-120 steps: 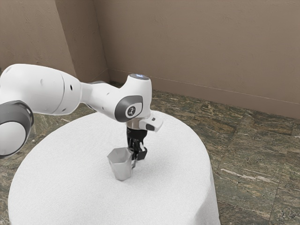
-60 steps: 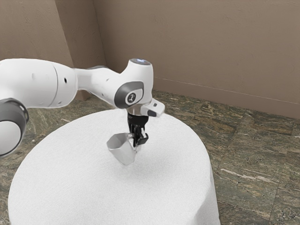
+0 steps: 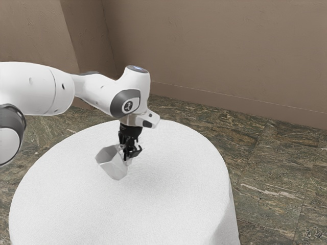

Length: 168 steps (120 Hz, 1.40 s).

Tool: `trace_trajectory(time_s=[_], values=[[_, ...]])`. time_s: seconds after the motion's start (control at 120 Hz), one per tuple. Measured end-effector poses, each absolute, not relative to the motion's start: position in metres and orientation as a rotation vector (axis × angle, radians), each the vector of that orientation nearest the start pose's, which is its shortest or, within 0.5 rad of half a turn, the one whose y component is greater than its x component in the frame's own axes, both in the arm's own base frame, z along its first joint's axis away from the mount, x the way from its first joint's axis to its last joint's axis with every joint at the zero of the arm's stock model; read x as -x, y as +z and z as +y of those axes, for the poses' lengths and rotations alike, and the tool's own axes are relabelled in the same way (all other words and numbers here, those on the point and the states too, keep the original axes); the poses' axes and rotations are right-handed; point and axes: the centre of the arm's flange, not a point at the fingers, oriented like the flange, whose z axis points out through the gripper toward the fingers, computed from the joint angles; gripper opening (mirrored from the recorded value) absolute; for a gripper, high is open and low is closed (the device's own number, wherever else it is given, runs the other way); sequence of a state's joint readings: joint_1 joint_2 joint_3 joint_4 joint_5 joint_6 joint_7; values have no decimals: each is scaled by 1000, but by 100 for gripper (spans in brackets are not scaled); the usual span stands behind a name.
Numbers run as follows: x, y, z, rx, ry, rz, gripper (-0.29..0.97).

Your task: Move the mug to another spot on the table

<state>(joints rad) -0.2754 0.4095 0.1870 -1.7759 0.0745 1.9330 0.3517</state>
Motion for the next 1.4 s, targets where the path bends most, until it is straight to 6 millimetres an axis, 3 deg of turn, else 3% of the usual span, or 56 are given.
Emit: trace_trajectory(time_s=[0.542,0.692,0.883,1.008,1.208,1.242,1.4], values=[[-592,271,-43,2937,530,654,-11],[-591,267,-44,2941,519,647,-9],[-591,266,-46,2966,513,644,31],[-592,266,-47,2973,509,649,47],[-598,277,-53,2973,445,683,60],[-603,287,-54,2976,406,687,61],[-631,377,-54,2976,111,711,65]])
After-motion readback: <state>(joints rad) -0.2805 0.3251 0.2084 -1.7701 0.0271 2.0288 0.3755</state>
